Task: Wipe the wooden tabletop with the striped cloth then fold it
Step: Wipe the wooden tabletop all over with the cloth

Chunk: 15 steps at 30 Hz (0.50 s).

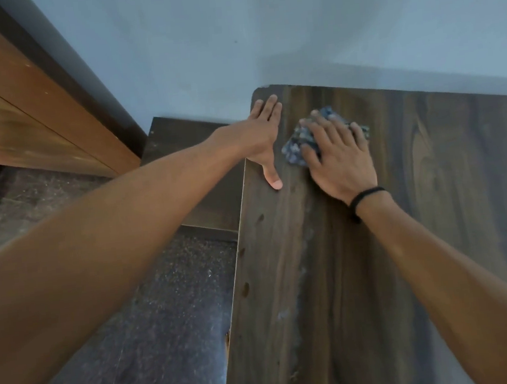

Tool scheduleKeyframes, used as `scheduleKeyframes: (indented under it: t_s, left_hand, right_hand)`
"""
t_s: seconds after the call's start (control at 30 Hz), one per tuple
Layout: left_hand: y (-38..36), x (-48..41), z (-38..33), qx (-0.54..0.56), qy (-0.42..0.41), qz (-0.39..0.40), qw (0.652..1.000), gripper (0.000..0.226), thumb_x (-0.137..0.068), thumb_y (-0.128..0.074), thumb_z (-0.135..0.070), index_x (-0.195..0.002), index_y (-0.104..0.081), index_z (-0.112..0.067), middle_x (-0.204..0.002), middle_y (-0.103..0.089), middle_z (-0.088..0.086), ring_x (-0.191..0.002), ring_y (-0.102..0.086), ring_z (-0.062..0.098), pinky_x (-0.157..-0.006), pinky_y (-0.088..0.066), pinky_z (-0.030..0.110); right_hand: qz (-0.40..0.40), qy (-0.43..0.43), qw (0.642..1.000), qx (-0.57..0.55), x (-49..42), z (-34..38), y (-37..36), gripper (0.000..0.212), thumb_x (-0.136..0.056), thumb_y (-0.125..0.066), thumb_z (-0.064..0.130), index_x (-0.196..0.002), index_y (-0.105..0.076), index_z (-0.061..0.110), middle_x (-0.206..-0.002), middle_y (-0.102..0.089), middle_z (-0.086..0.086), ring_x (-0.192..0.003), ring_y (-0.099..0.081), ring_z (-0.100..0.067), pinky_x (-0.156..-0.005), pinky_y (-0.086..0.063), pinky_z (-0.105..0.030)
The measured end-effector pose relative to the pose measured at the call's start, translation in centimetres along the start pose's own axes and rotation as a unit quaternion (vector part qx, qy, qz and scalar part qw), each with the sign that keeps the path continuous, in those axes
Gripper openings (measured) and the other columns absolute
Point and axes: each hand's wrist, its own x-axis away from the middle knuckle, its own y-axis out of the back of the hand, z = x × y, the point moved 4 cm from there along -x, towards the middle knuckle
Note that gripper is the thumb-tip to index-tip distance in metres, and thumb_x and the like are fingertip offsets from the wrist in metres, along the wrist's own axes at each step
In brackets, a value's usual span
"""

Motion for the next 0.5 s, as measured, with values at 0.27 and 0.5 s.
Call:
scheduleKeyframes:
  t_s: [0.27,0.5]
  left_hand:
    - [0.2,-0.1,0.1,-0.006,-0.001,0.009,1.0,0.165,-0.048,-0.089,-0.063,-0.151,0.028,-0.008,-0.158,0.036,0.006,-0.148,0.027,0.029,-0.122,-0.001,0.048]
    - [0.5,0.2,0.7,-0.051,-0.032,0.037,0.997,0.161,-0.055,-0.087,-0.061,-0.149,0.032,-0.007,-0.156,0.04,0.007,-0.146,0.03,0.029,-0.123,-0.002,0.051]
  right_hand:
    - [0.02,-0.03,0.999,-0.004,1.1,-1.2,0.4,0.053,-0.105,-0.026,0.05,-0.157,-0.025,0.039,-0.168,-0.017,0.009,-0.155,-0.01,-0.016,-0.126,0.0,-0.045]
    - [0.018,-0.01,1.0,-0.009,3.1,-2.4,0.6,0.053,-0.104,-0.025,0.052,-0.155,-0.026,0.042,-0.167,-0.019,0.012,-0.155,-0.01,-0.014,-0.126,-0.001,-0.043]
